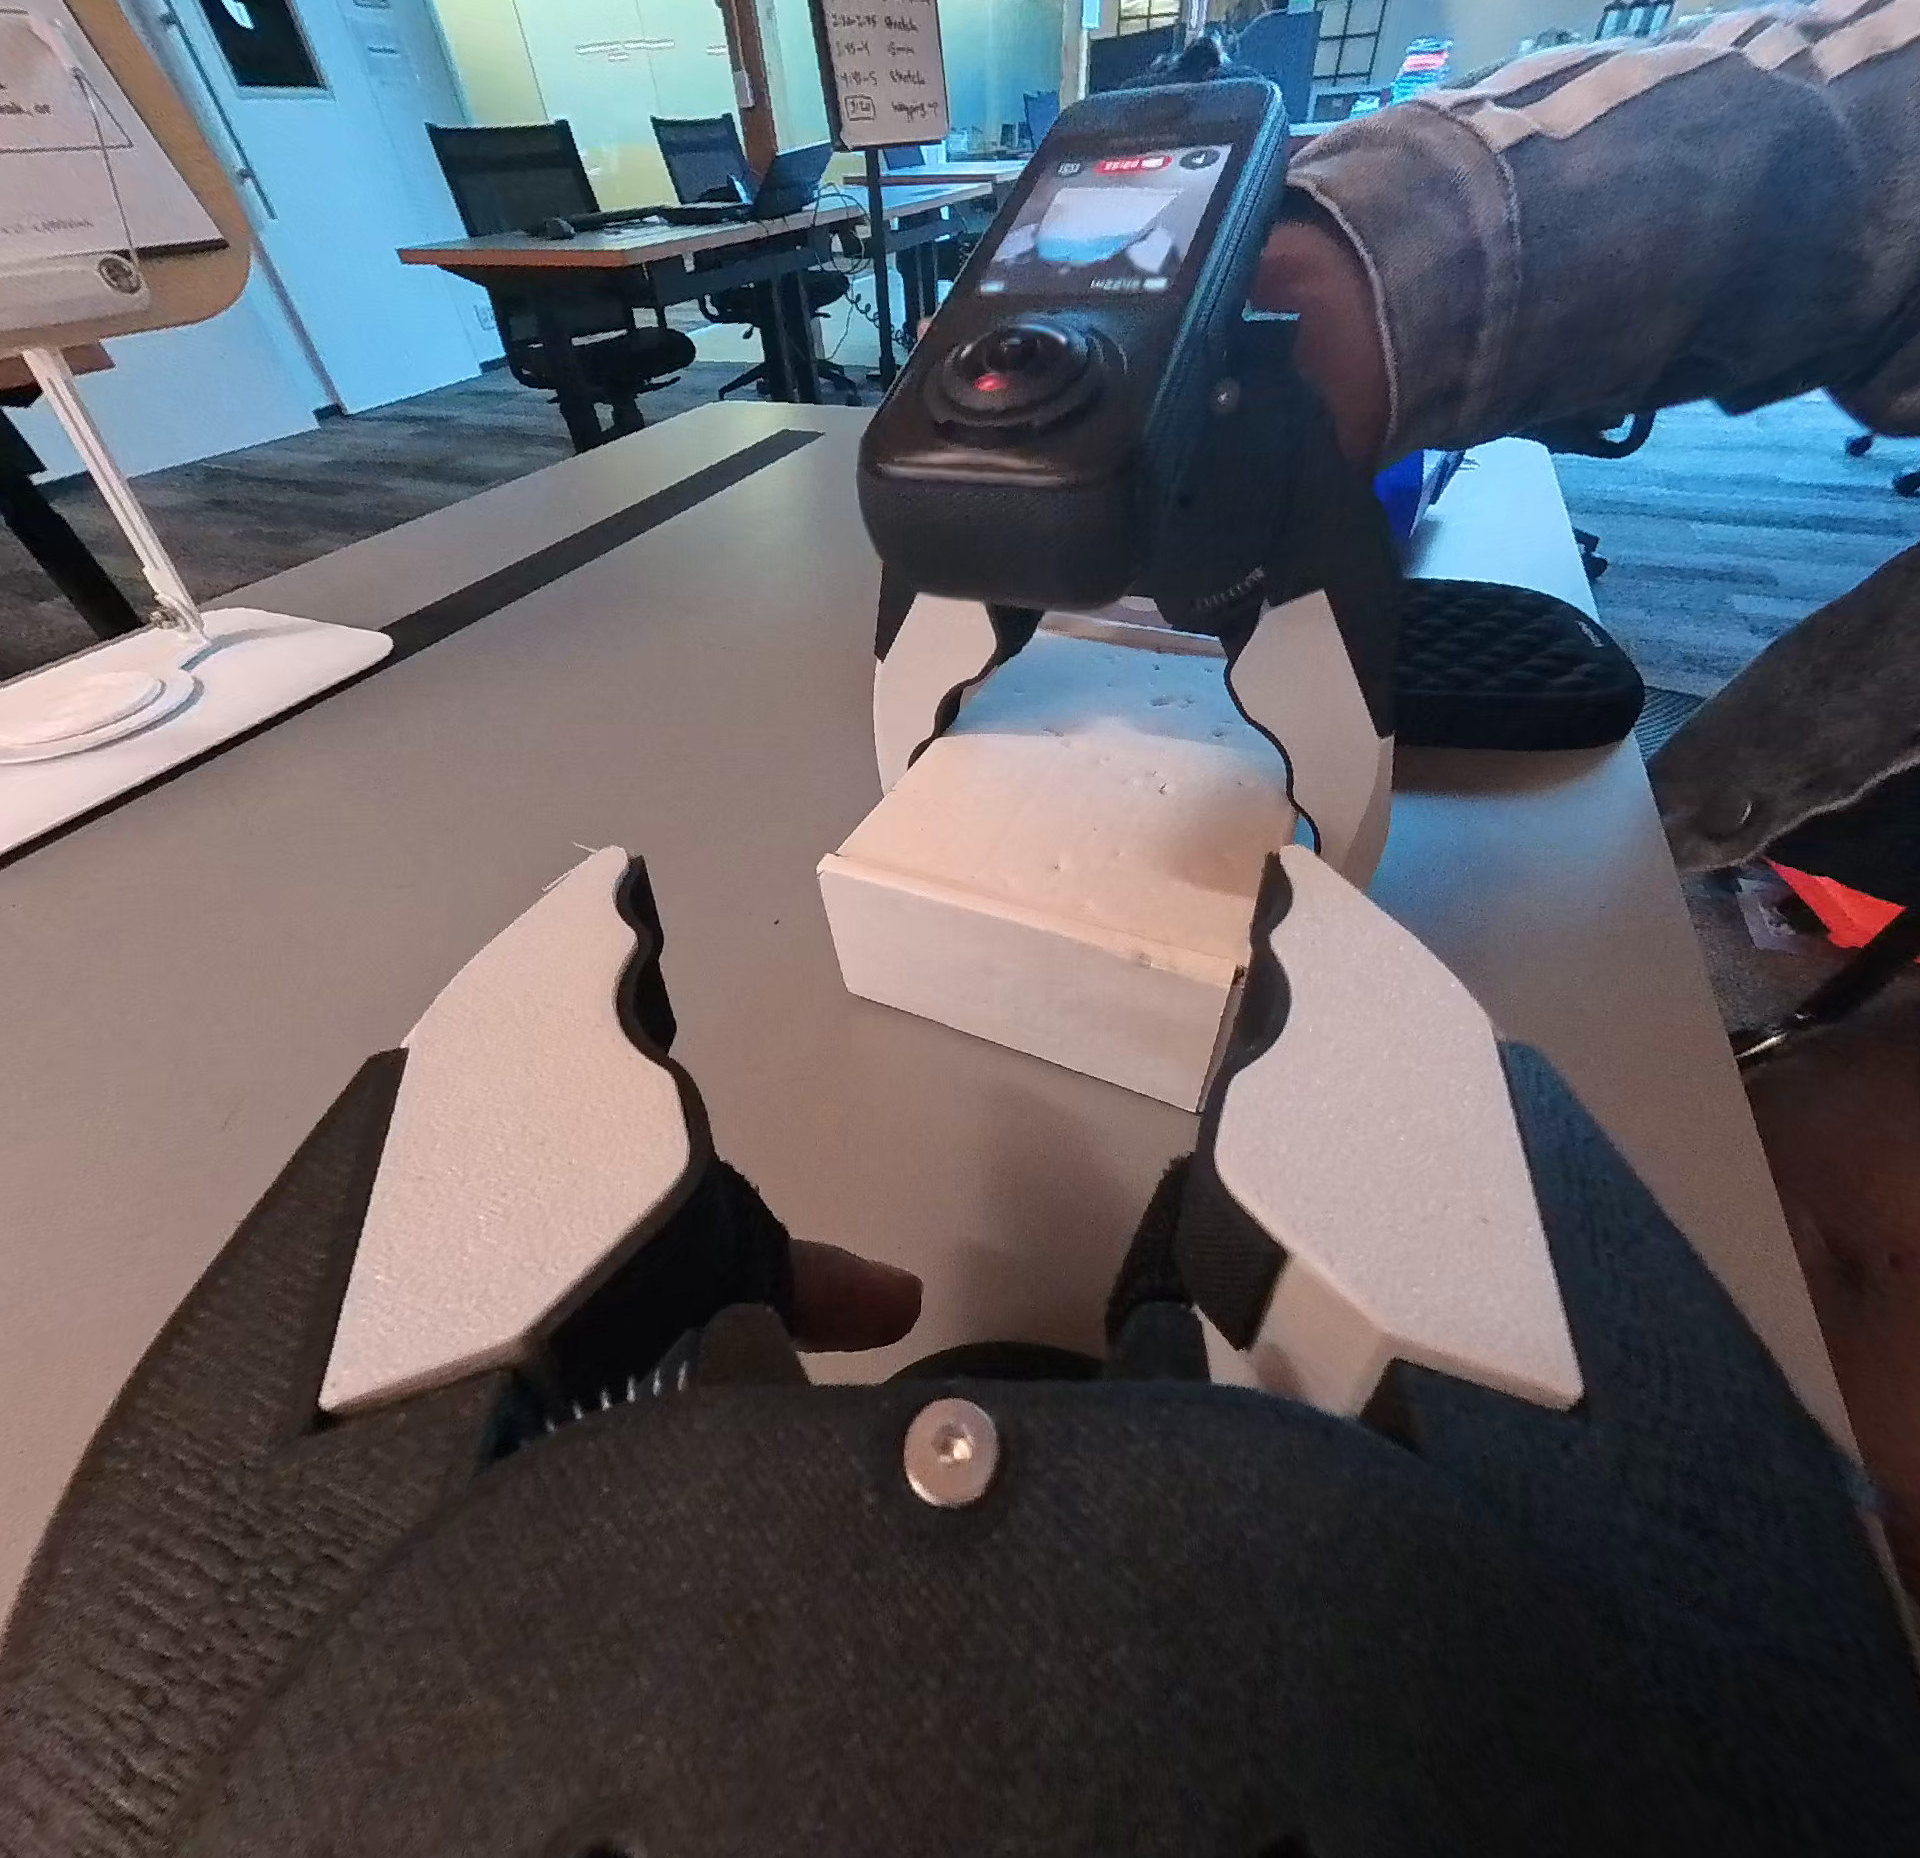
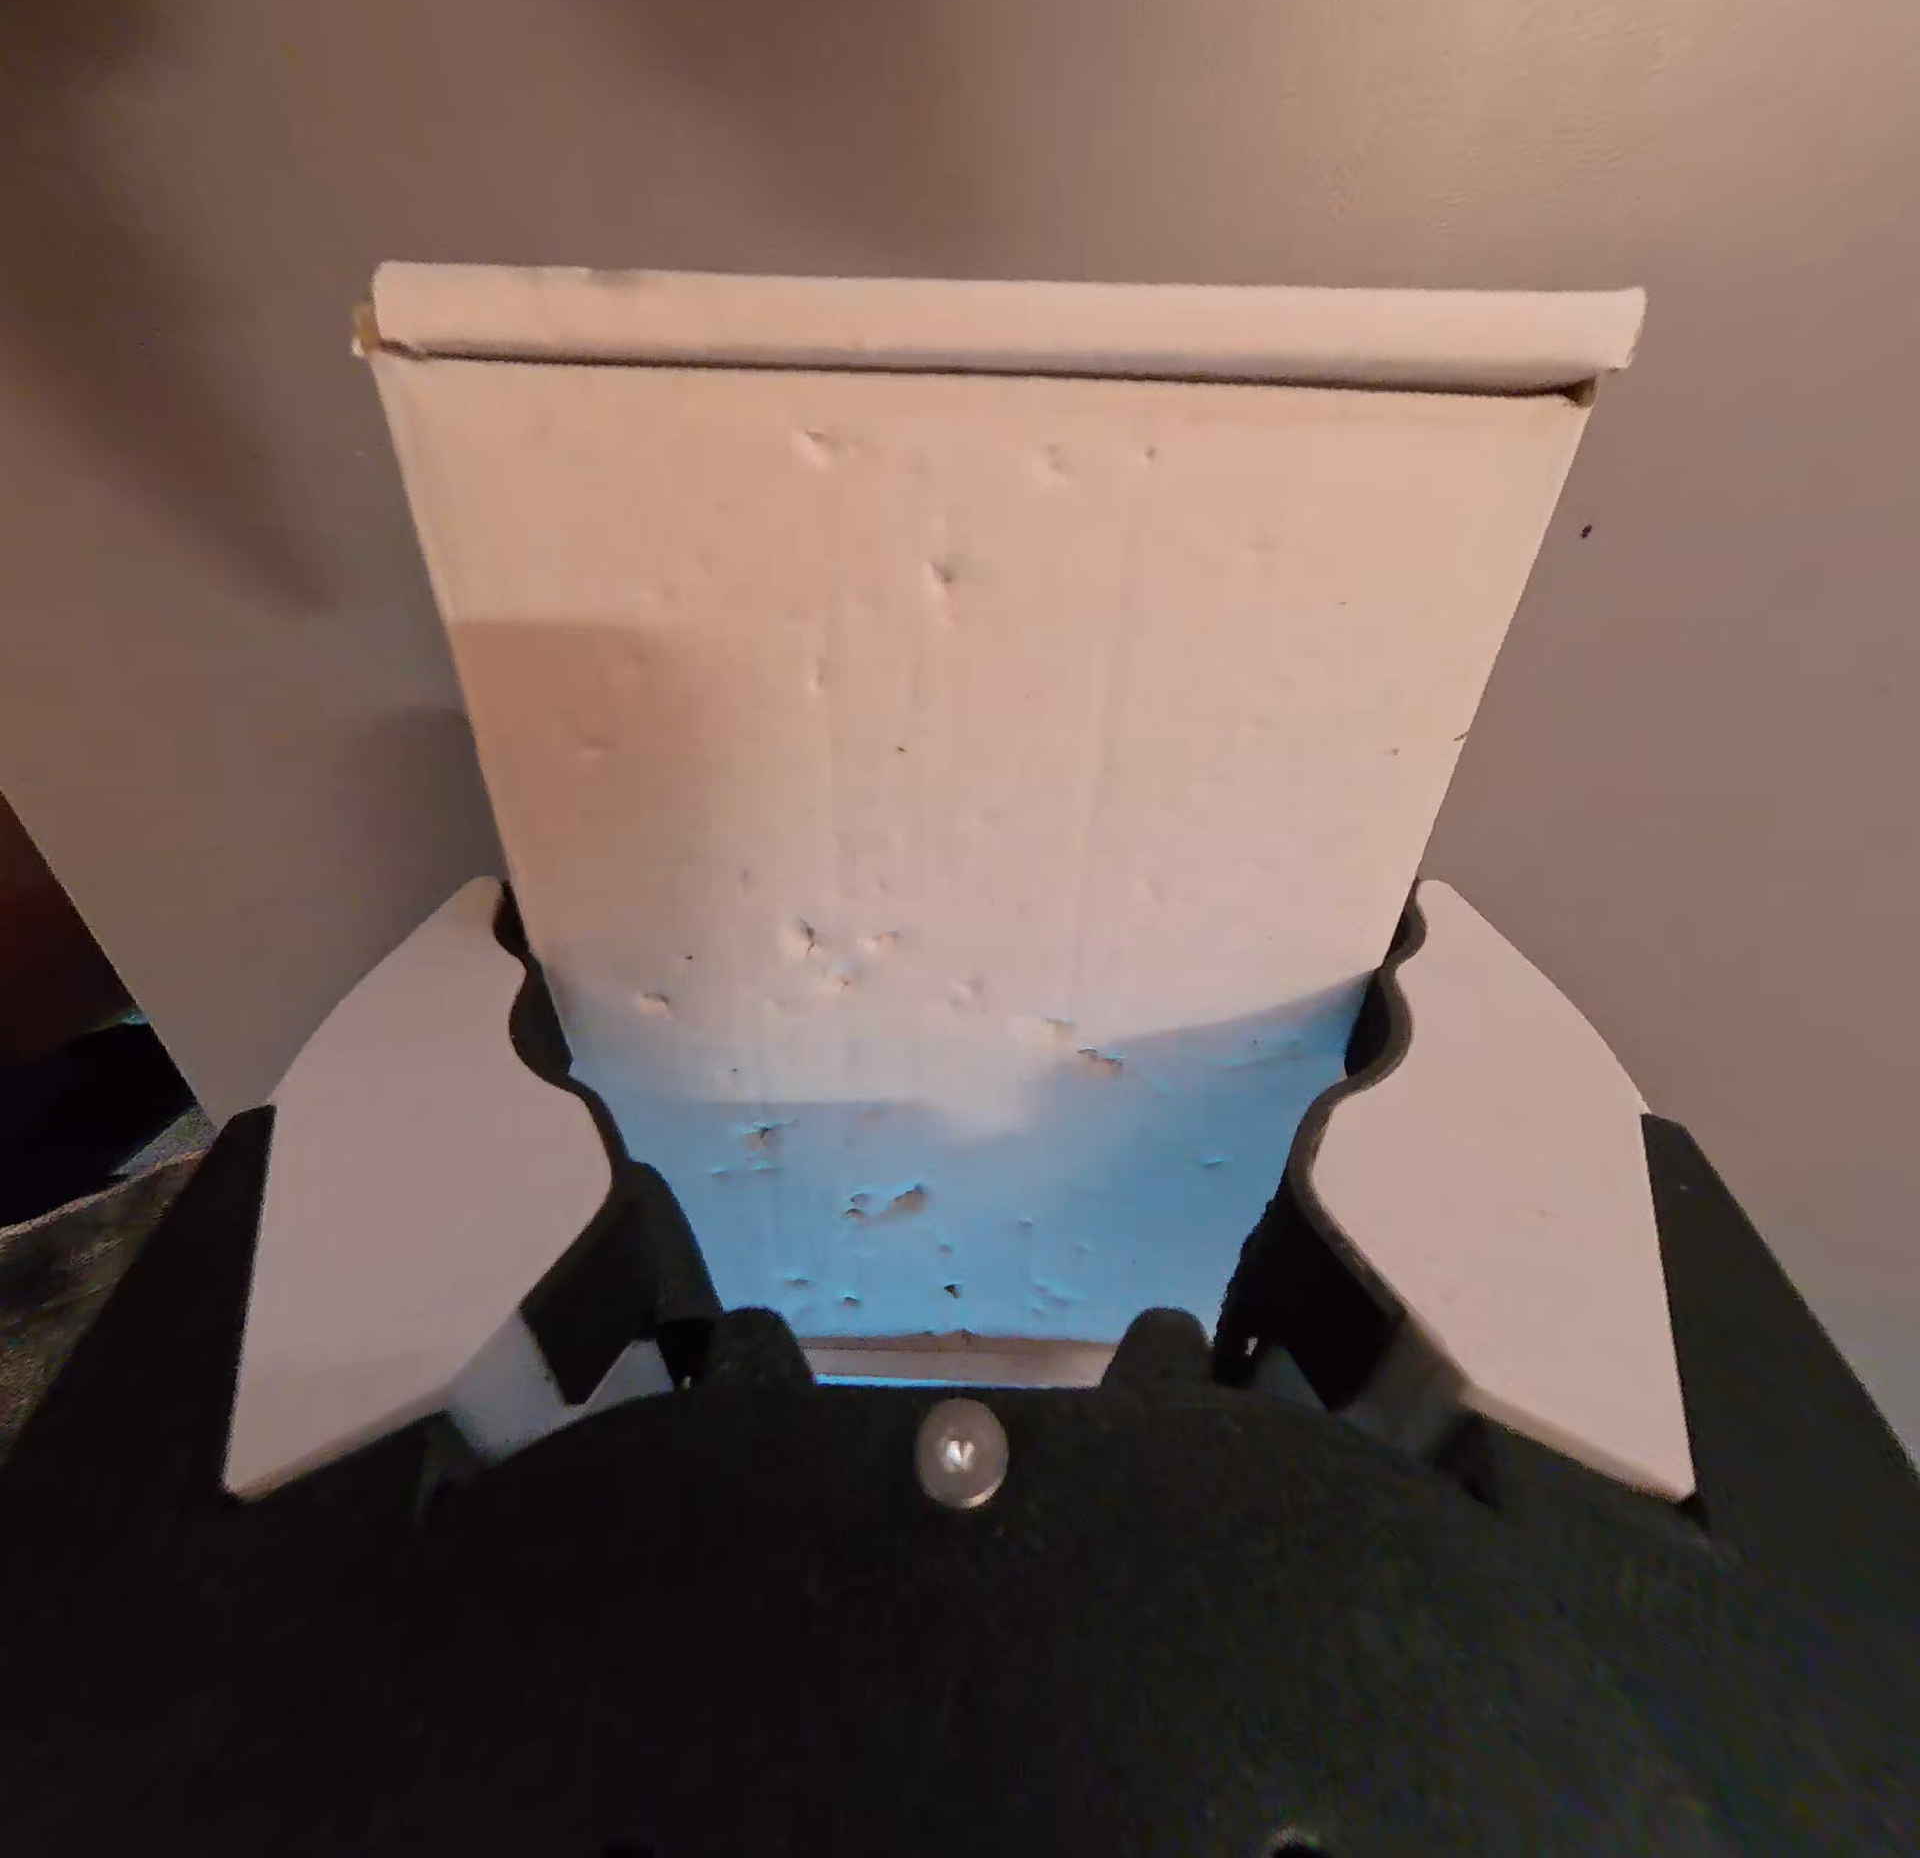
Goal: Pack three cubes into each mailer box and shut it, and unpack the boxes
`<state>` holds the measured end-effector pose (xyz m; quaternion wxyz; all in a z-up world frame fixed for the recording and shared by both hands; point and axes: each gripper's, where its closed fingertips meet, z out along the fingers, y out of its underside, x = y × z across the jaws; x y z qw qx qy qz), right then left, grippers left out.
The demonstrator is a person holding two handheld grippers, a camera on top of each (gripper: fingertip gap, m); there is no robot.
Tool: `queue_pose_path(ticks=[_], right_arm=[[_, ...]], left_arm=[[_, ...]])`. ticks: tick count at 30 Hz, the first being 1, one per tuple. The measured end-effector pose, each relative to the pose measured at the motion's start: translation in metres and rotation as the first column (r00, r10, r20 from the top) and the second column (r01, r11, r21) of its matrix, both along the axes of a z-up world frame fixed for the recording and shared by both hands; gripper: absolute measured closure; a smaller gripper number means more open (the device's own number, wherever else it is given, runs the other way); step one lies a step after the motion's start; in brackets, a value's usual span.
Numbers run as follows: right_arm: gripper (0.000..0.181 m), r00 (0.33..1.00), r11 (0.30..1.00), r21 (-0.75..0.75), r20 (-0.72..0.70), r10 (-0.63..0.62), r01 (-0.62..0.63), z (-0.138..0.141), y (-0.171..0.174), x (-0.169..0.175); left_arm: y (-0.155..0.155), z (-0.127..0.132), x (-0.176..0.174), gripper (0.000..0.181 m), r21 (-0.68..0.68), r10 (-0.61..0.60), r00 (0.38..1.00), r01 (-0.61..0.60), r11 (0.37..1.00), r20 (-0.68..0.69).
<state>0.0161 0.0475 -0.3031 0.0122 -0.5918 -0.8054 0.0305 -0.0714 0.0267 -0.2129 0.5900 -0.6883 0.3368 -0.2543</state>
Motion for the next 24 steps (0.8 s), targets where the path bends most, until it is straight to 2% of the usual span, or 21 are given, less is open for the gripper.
queue_pose_path(ticks=[6, 10, 16, 20, 24], right_arm=[[0.036, 1.0, 1.0, 0.013, 0.028, -0.002, 0.001, 0.001, 0.0, 0.002], [0.04, 0.997, 0.997, 0.021, 0.037, 0.069, -0.07, 0.006, -0.003, 0.004], [0.04, 0.993, 0.994, 0.006, 0.051, 0.11, -0.111, 0.021, -0.007, 0.014], [0.041, 0.995, 0.995, 0.021, 0.032, 0.098, -0.099, 0.054, 0.001, 0.032], [0.04, 1.0, 0.991, 0.13, 0.006, 0.025, -0.025, 0.106, 0.036, 0.077]], left_arm=[[-0.001, 0.001, 0.0, 0.074, 0.013, 0.002, 1.0, -0.002, 1.0, -0.004], [-0.001, 0.001, 0.0, 0.075, 0.013, 0.0, 1.0, 0.0, 1.0, 0.001], [-0.001, 0.002, 0.0, 0.075, 0.013, 0.0, 1.0, 0.0, 1.0, 0.004], [-0.001, 0.001, 0.0, 0.076, 0.014, 0.001, 1.0, -0.001, 1.0, 0.004], [-0.001, 0.001, 0.0, 0.076, 0.018, -0.001, 1.0, 0.001, 1.0, 0.0]])
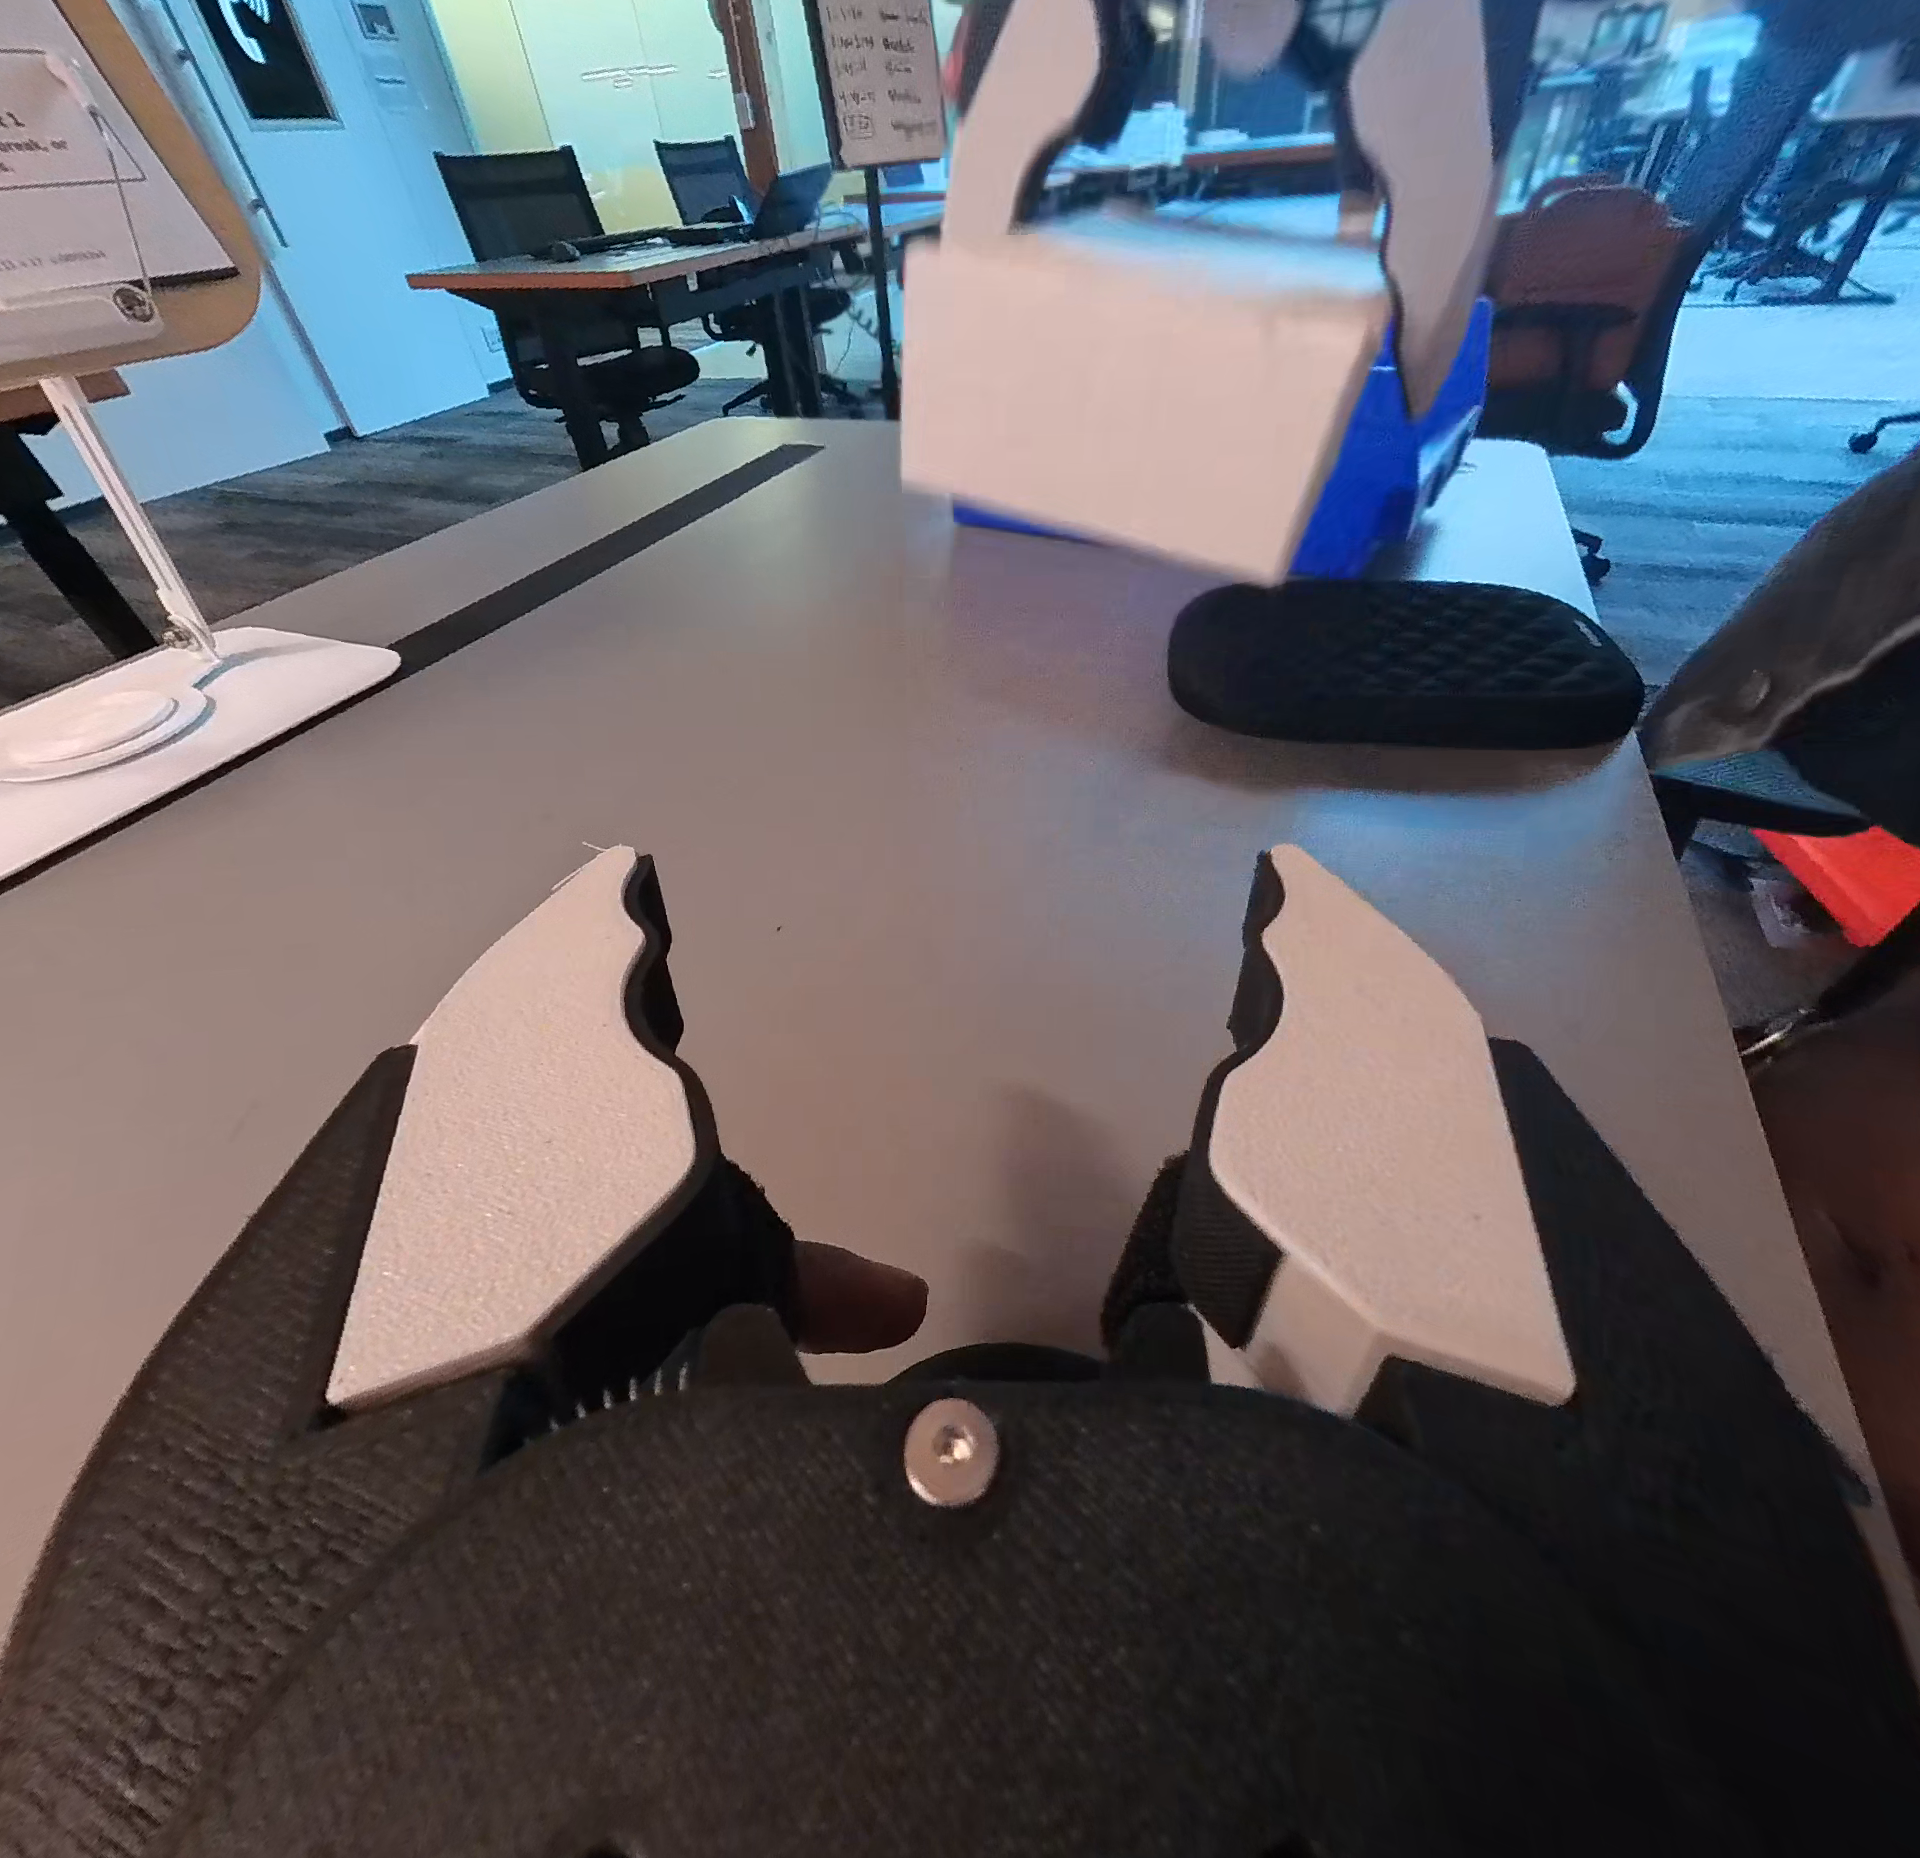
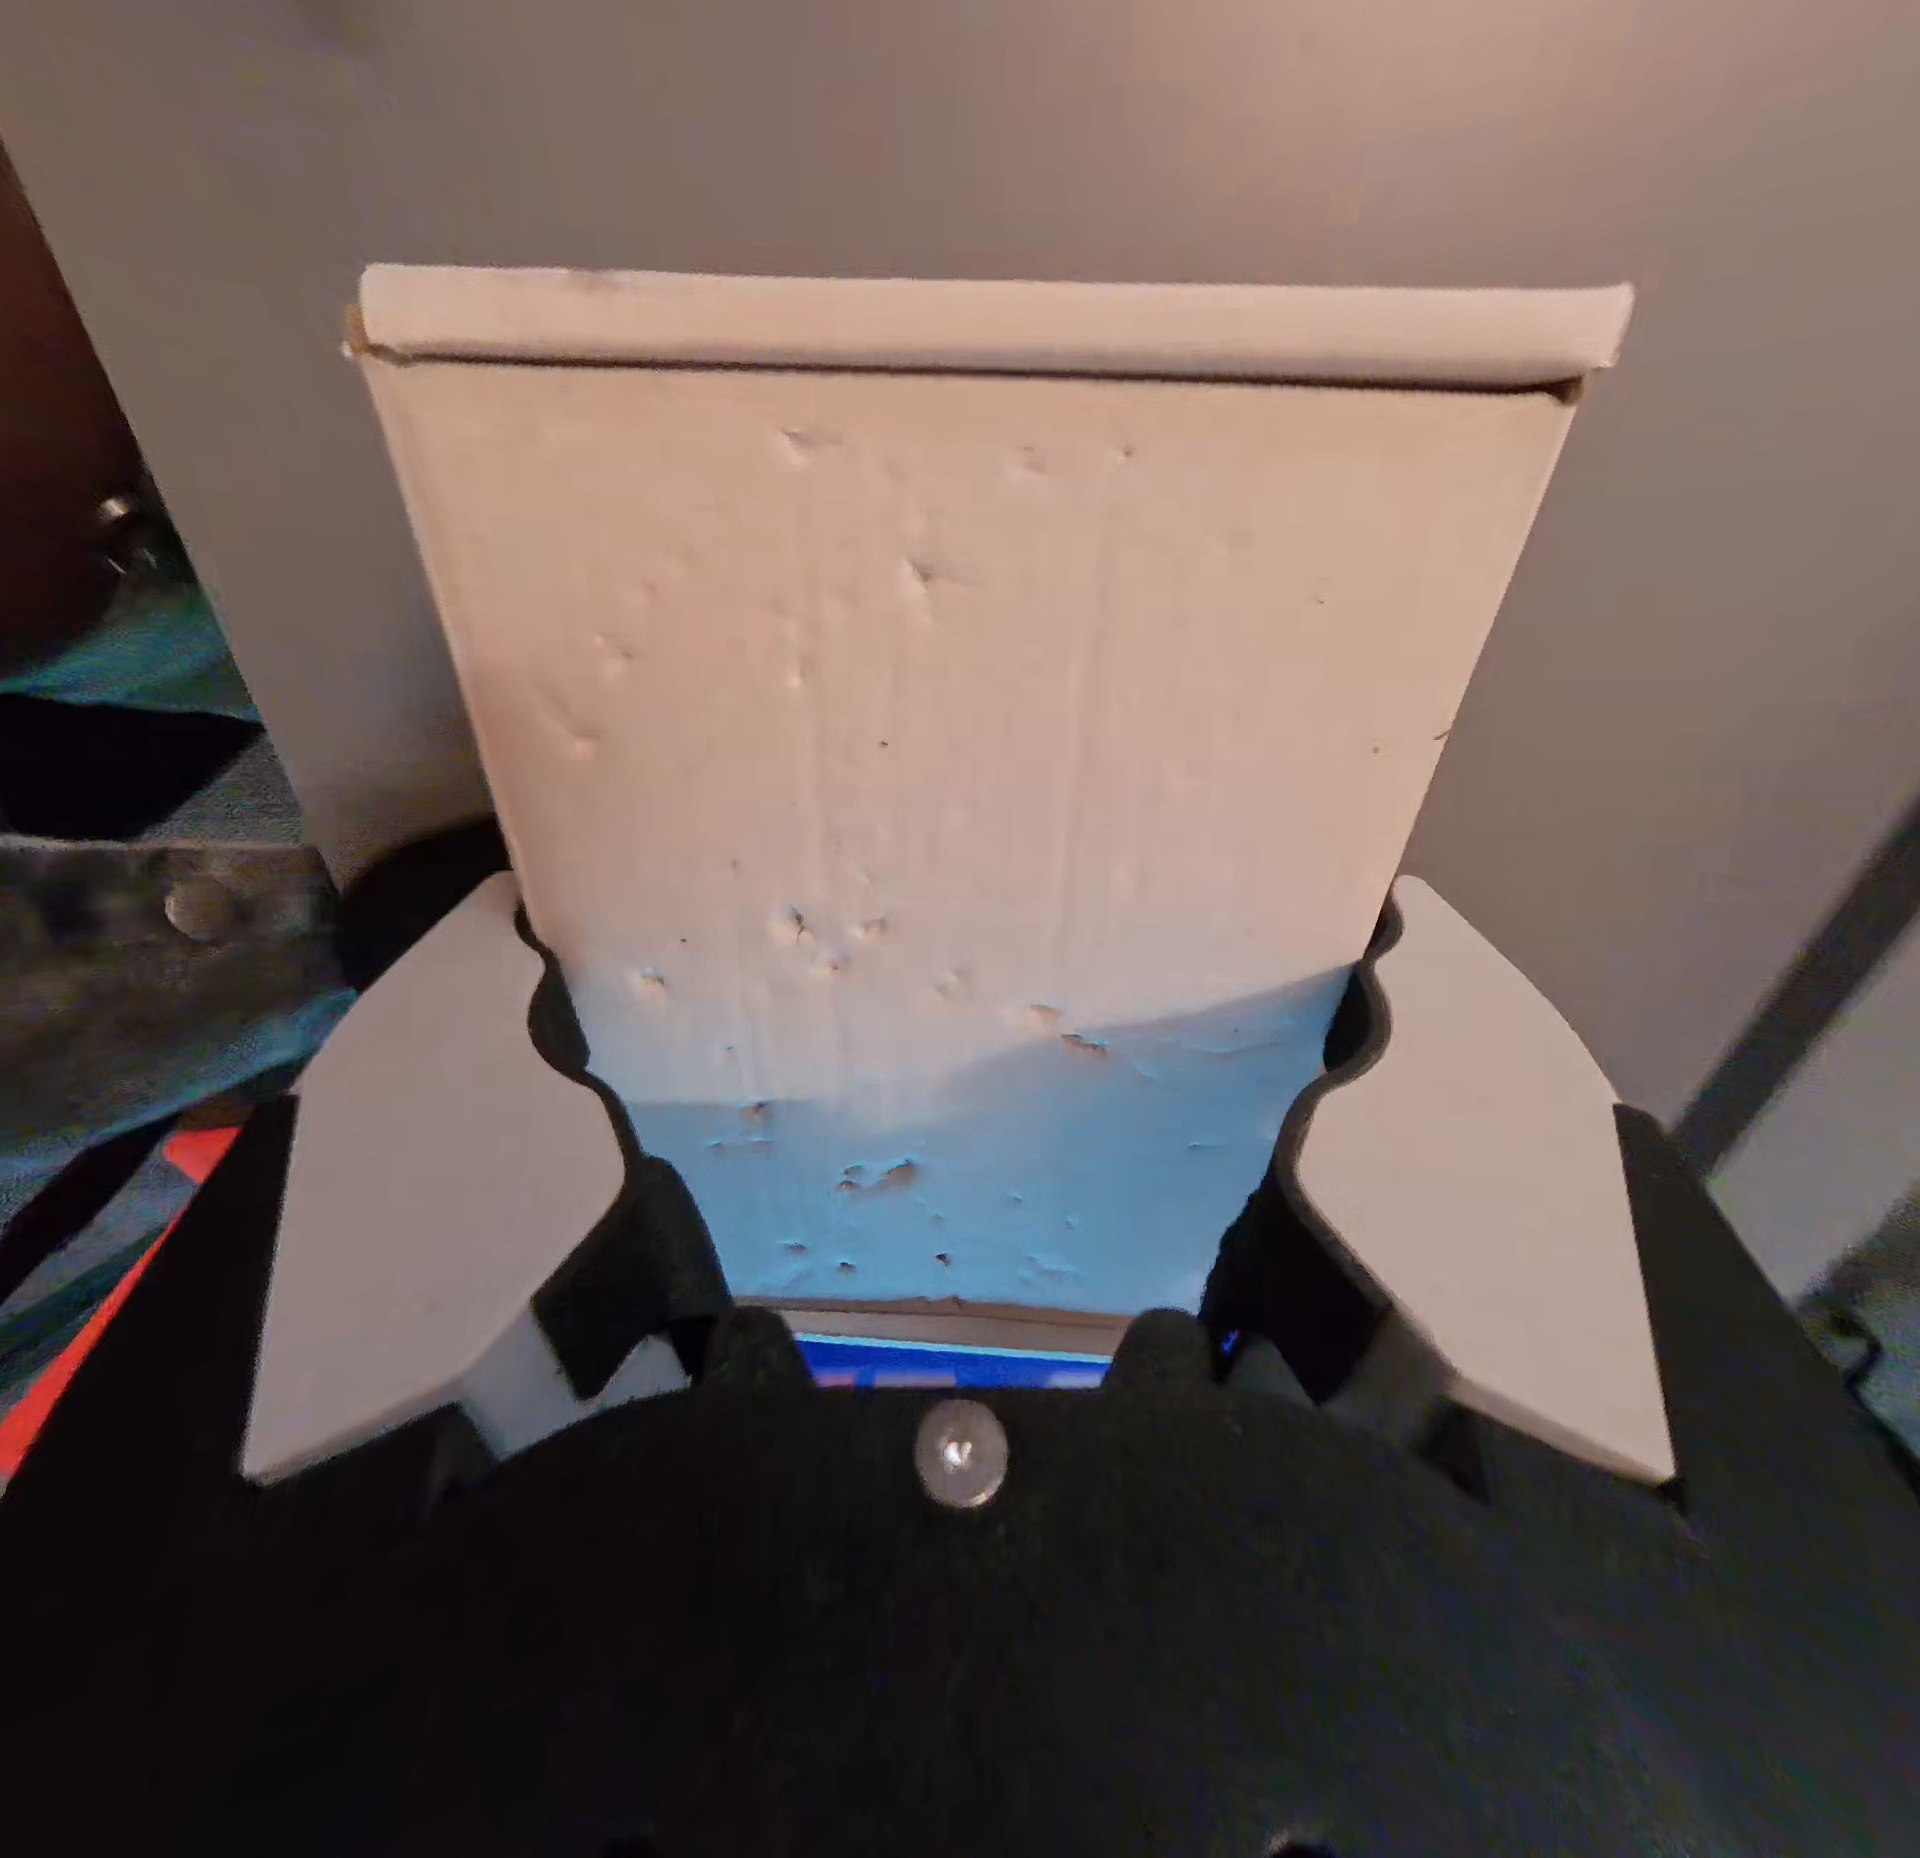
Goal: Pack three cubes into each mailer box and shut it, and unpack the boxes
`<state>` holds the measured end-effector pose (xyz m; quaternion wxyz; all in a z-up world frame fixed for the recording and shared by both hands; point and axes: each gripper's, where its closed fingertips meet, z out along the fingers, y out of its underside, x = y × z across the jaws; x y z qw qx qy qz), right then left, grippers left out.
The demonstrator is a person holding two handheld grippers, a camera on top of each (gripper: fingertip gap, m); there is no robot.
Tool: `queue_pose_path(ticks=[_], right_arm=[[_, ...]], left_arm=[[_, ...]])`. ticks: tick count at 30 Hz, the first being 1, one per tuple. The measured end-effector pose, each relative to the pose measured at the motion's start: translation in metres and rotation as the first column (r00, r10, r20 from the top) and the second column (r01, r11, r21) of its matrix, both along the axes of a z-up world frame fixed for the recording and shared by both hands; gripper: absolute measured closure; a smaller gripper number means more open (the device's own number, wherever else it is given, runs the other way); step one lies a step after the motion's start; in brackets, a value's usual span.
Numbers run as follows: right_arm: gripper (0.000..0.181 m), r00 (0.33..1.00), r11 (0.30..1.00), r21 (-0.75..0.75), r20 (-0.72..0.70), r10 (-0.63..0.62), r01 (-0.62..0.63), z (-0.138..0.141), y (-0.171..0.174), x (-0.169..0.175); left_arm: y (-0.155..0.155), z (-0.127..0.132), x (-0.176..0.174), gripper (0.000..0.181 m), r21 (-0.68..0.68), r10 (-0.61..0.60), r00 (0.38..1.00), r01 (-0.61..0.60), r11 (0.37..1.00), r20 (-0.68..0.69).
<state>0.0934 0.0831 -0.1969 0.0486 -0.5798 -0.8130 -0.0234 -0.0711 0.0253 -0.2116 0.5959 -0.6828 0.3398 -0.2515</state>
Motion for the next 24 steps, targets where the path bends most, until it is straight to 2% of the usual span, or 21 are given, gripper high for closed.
queue_pose_path(ticks=[5, 9, 13, 16, 19, 24], right_arm=[[0.041, 0.985, 0.975, 0.148, 0.018, -0.171, 0.166, 0.05, 0.053, 0.094], [0.041, 0.96, 0.942, 0.21, 0.041, -0.277, 0.263, 0.064, 0.084, 0.176], [0.041, 0.942, 0.923, 0.246, 0.09, -0.324, 0.294, 0.055, 0.11, 0.239], [0.041, 0.932, 0.916, 0.261, 0.117, -0.342, 0.303, 0.041, 0.131, 0.272], [0.041, 0.932, 0.921, 0.233, 0.113, -0.346, 0.313, 0.018, 0.148, 0.285], [0.041, 0.94, 0.939, 0.191, 0.129, -0.314, 0.288, -0.015, 0.172, 0.288]], left_arm=[[0.0, 0.0, 0.0, 0.077, 0.008, 0.004, 1.0, -0.004, 1.0, -0.004], [0.001, -0.001, 0.0, 0.077, -0.006, 0.002, 1.0, -0.002, 1.0, 0.001], [0.002, 0.0, -0.002, 0.078, -0.019, 0.01, 1.0, -0.01, 1.0, 0.016], [0.001, 0.001, -0.002, 0.078, -0.013, 0.003, 1.0, -0.003, 1.0, 0.022], [0.001, 0.001, -0.002, 0.078, -0.012, 0.0, 1.0, 0.001, 1.0, 0.023], [0.002, -0.001, -0.001, 0.078, -0.028, -0.004, 1.0, 0.004, 1.0, 0.023]])
